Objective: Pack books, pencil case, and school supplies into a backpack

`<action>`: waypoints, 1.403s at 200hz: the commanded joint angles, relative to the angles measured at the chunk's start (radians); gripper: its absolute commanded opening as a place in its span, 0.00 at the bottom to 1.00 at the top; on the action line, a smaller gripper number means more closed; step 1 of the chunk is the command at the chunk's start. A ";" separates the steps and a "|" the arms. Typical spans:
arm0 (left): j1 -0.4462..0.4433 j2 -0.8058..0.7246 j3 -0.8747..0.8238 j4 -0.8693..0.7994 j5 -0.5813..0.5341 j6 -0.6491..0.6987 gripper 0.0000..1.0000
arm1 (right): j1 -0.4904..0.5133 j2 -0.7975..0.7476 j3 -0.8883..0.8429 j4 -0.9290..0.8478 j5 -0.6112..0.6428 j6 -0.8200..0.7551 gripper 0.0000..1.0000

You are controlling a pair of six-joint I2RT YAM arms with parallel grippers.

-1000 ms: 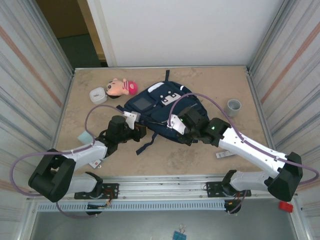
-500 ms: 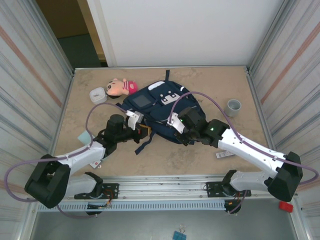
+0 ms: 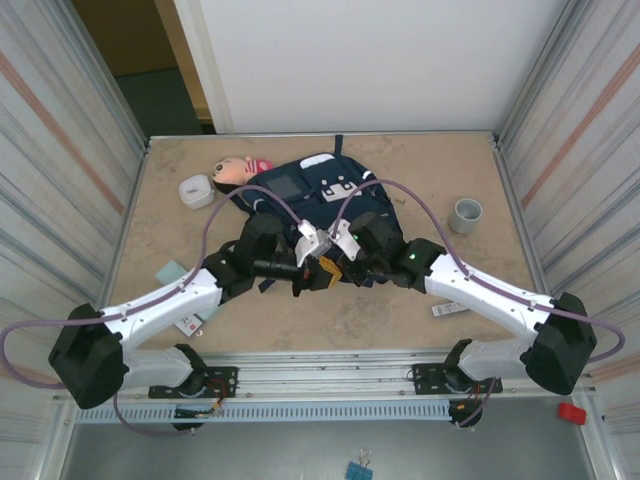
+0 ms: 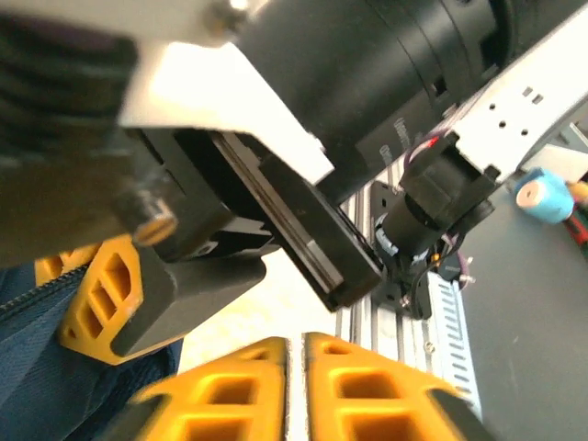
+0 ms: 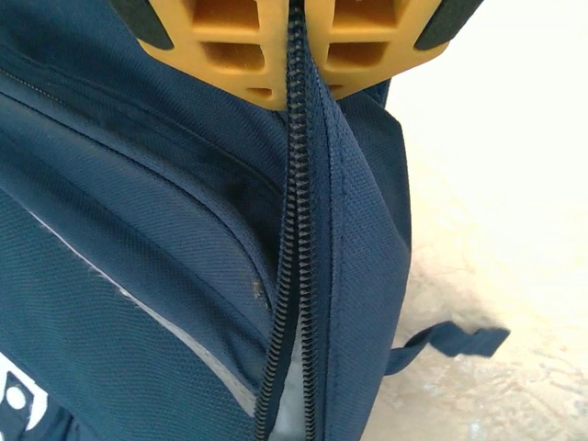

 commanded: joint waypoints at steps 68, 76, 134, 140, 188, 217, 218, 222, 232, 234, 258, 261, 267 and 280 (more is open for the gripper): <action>0.147 -0.291 -0.125 -0.165 -0.384 0.476 0.86 | -0.273 -0.248 -0.008 -0.195 -0.527 -0.599 0.00; 0.157 -0.286 -0.124 -0.173 -0.383 0.537 0.89 | -0.291 -0.249 0.000 -0.219 -0.547 -0.640 0.00; 0.164 -0.185 -0.046 -0.202 -0.430 0.795 0.96 | -0.350 -0.217 0.067 -0.414 -0.621 -0.854 0.00; 0.164 -0.171 -0.038 -0.201 -0.409 0.813 0.97 | -0.352 -0.214 0.071 -0.424 -0.627 -0.862 0.00; 0.165 0.015 0.067 -0.273 -0.232 0.889 0.87 | -0.362 -0.213 0.077 -0.438 -0.641 -0.880 0.00; 0.185 0.120 0.089 -0.247 -0.178 0.886 0.48 | -0.386 -0.220 0.075 -0.433 -0.669 -0.881 0.00; 0.187 0.123 0.091 -0.250 -0.174 0.883 0.46 | -0.387 -0.219 0.075 -0.431 -0.669 -0.880 0.00; 0.194 0.132 0.101 -0.262 -0.155 0.871 0.37 | -0.391 -0.219 0.073 -0.419 -0.661 -0.865 0.00; 0.209 0.147 0.119 -0.297 -0.110 0.824 0.17 | -0.402 -0.217 0.066 -0.357 -0.600 -0.784 0.00; 0.210 0.147 0.120 -0.301 -0.100 0.816 0.14 | -0.403 -0.215 0.065 -0.344 -0.578 -0.767 0.00; 0.181 0.091 0.063 -0.249 -0.081 0.715 0.00 | -0.438 -0.207 0.008 -0.160 -0.360 -0.570 0.04; 0.176 0.080 0.051 -0.233 -0.091 0.693 0.00 | -0.448 -0.203 0.001 -0.141 -0.353 -0.554 0.05; 0.159 0.060 0.032 -0.210 -0.117 0.652 0.00 | -0.469 -0.197 -0.008 -0.115 -0.363 -0.531 0.05; 0.116 0.023 0.009 -0.186 -0.183 0.569 0.00 | -0.508 -0.178 -0.020 -0.081 -0.412 -0.491 0.07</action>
